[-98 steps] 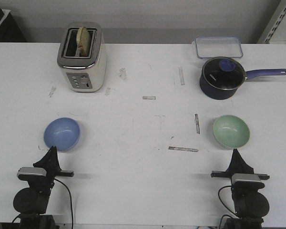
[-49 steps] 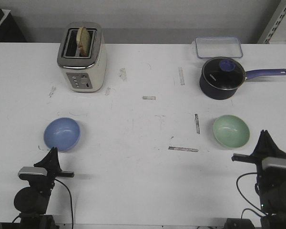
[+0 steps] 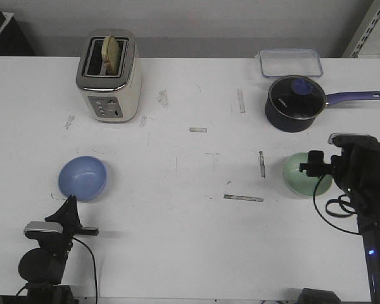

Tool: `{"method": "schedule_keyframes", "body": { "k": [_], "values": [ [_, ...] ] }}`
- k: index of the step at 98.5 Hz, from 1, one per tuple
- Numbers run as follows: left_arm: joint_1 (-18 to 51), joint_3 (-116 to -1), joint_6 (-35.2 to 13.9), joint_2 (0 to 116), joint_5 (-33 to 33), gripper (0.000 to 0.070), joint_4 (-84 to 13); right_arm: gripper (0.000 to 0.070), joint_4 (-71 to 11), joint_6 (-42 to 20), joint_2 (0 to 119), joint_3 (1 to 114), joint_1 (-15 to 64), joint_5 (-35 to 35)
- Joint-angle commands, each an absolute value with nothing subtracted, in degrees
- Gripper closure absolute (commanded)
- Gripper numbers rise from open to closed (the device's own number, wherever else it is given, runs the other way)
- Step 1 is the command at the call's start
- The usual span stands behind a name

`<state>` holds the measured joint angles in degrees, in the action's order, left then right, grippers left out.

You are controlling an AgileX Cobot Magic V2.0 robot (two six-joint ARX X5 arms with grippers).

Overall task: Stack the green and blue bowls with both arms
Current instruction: 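Reach the right gripper down to the rim of the pale green bowl, then grasp the green bowl rim and slide it toward the table center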

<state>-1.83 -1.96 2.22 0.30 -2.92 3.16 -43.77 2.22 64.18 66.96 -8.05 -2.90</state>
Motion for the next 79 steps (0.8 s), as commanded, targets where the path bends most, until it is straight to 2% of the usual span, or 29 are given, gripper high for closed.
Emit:
{"method": "schedule_keyframes", "body": {
  "k": [1, 22, 48, 57, 72, 75, 79],
  "values": [
    [-1.91, -0.73, 2.11, 0.19, -2.79, 0.0698, 3.97, 0.0238, -44.34, 5.41, 67.68, 67.85, -9.93, -4.36],
    [-1.91, -0.73, 2.11, 0.19, -2.81, 0.0698, 3.97, 0.0239, -45.89, 9.37, 78.17, 67.85, -16.19, -5.63],
    [-1.91, -0.73, 2.11, 0.19, -2.81, 0.0698, 3.97, 0.0253, -44.91, 9.96, 88.25, 67.83, -18.44, -6.28],
    [-1.91, -0.73, 2.11, 0.19, -2.81, 0.0698, 3.97, 0.0354, -44.56, 10.0, 90.52, 67.81, -18.33, -6.33],
    [-1.91, -0.73, 2.11, 0.19, -2.81, 0.0698, 3.97, 0.0667, -44.05, 9.96, 91.72, 67.81, -18.33, -7.79],
    [-1.91, -0.73, 2.11, 0.19, -2.81, 0.0698, 3.97, 0.07, -43.75, 9.98, 91.68, 67.81, -18.33, -7.79],
    [-1.91, -0.73, 2.11, 0.19, -2.81, 0.0698, 3.97, 0.0699, -43.57, 9.98, 91.46, 67.83, -18.33, -7.55]
  ]
}}
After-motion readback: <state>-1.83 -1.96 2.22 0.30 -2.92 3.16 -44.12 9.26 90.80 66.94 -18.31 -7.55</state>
